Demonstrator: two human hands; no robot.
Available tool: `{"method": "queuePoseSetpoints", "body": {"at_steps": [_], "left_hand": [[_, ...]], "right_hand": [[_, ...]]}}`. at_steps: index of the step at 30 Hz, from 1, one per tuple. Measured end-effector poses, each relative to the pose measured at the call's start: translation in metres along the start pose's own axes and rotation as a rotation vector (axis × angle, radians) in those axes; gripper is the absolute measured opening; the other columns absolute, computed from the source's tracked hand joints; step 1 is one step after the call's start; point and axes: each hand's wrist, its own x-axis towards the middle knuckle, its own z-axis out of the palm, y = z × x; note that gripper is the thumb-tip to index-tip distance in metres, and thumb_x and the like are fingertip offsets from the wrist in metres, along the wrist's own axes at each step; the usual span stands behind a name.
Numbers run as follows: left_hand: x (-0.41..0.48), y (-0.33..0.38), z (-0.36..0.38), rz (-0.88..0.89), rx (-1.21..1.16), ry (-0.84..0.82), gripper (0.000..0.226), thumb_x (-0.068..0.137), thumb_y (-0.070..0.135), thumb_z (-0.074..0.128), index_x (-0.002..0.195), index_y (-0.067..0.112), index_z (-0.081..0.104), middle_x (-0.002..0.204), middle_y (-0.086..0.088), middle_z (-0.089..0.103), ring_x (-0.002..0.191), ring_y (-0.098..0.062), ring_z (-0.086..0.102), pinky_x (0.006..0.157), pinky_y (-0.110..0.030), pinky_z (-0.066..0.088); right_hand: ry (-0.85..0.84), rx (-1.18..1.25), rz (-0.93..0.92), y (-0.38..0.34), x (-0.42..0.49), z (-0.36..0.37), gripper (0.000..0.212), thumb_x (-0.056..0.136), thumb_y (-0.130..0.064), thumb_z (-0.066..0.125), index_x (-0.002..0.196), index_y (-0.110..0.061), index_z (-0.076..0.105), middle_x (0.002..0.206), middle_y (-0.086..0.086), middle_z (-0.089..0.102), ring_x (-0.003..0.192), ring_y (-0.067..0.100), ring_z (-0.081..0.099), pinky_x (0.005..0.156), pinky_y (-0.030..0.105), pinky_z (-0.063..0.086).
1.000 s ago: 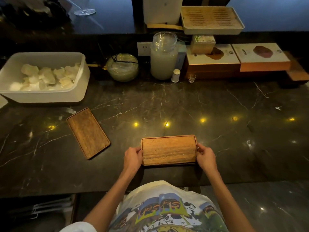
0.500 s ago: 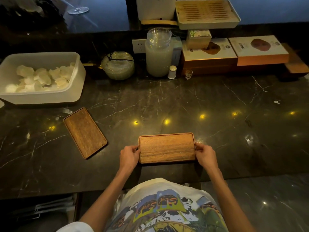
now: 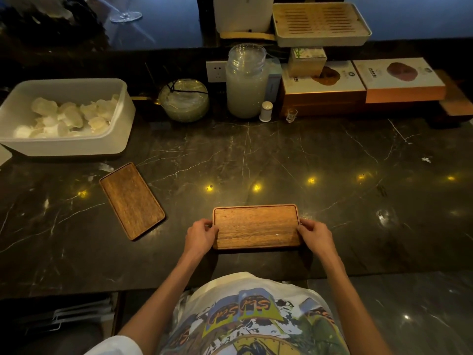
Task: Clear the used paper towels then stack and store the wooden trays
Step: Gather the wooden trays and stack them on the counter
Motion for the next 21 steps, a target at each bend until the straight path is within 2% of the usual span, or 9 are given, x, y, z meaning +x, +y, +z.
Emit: {"method": "queuePoseSetpoints", "body": {"at_steps": [4,6,8,11,13,15,17,18,21], "left_hand": [[-0.002,0.0,0.004,-0.019,-0.016,-0.05,0.031,0.094,0.019,0.061,0.124,0.011,0.061,0.111,-0.007,0.07,0.097,-0.019,0.07,0.085,-0.043,0.06],[-0.002,-0.001,0.005,-0.019,-0.024,-0.045,0.03,0.094,0.017,0.06,0.124,0.011,0.061,0.112,-0.008,0.071,0.099,-0.021,0.07,0.085,-0.045,0.06],[-0.003,-0.002,0.006,-0.018,-0.024,-0.038,0.03,0.094,0.017,0.06,0.123,0.011,0.062,0.11,-0.007,0.071,0.098,-0.02,0.07,0.085,-0.045,0.06],[-0.002,-0.003,0.007,-0.024,-0.021,-0.025,0.029,0.094,0.016,0.06,0.122,0.011,0.064,0.108,-0.008,0.072,0.097,-0.021,0.071,0.085,-0.046,0.06],[-0.003,-0.002,0.007,-0.029,-0.029,-0.019,0.029,0.094,0.016,0.061,0.122,0.011,0.065,0.107,-0.008,0.073,0.095,-0.021,0.071,0.085,-0.045,0.06],[-0.004,-0.002,0.006,-0.029,-0.038,-0.02,0.03,0.093,0.017,0.061,0.122,0.011,0.065,0.107,-0.007,0.073,0.093,-0.019,0.071,0.083,-0.043,0.061],[-0.004,-0.003,0.005,-0.031,-0.036,-0.02,0.031,0.093,0.018,0.062,0.123,0.012,0.064,0.106,-0.006,0.073,0.093,-0.017,0.071,0.082,-0.04,0.061],[-0.005,-0.003,0.004,-0.031,-0.036,-0.023,0.031,0.093,0.018,0.062,0.124,0.012,0.064,0.107,-0.006,0.073,0.093,-0.017,0.071,0.082,-0.04,0.061],[-0.007,-0.002,0.005,-0.021,-0.031,-0.026,0.031,0.094,0.019,0.061,0.124,0.013,0.063,0.109,-0.006,0.072,0.096,-0.017,0.071,0.084,-0.039,0.06]], "right_hand": [[-0.078,0.002,-0.067,-0.002,-0.003,0.006,0.051,0.09,-0.028,0.067,0.137,-0.018,0.052,0.112,-0.004,0.064,0.092,0.006,0.059,0.082,0.026,0.051],[-0.092,-0.095,-0.095,0.0,-0.004,0.012,0.063,0.084,-0.036,0.072,0.14,-0.02,0.047,0.129,0.006,0.055,0.112,0.019,0.056,0.096,0.04,0.05],[-0.06,-0.217,-0.097,0.0,-0.007,0.02,0.079,0.079,-0.044,0.075,0.143,-0.018,0.038,0.14,0.011,0.04,0.131,0.028,0.041,0.107,0.048,0.041],[-0.036,-0.312,-0.108,-0.001,-0.009,0.028,0.089,0.078,-0.046,0.076,0.146,-0.015,0.028,0.144,0.014,0.032,0.136,0.031,0.031,0.109,0.049,0.038],[-0.046,-0.289,-0.098,0.002,-0.004,0.027,0.078,0.083,-0.038,0.073,0.145,-0.016,0.031,0.142,0.014,0.033,0.135,0.032,0.032,0.11,0.05,0.037],[-0.071,-0.147,-0.094,0.004,-0.001,0.021,0.055,0.09,-0.024,0.065,0.141,-0.02,0.042,0.134,0.011,0.045,0.132,0.03,0.04,0.106,0.048,0.042],[-0.093,0.052,-0.095,0.006,-0.001,0.015,0.04,0.095,-0.011,0.055,0.133,-0.022,0.054,0.113,-0.003,0.062,0.117,0.021,0.057,0.087,0.031,0.053],[-0.104,0.123,-0.09,0.006,-0.002,0.013,0.037,0.096,-0.008,0.052,0.13,-0.023,0.056,0.103,-0.01,0.065,0.109,0.014,0.062,0.077,0.021,0.052],[-0.109,0.164,-0.095,0.005,-0.005,0.012,0.033,0.099,-0.009,0.046,0.126,-0.021,0.061,0.099,-0.013,0.066,0.1,0.007,0.062,0.072,0.017,0.049]]}}
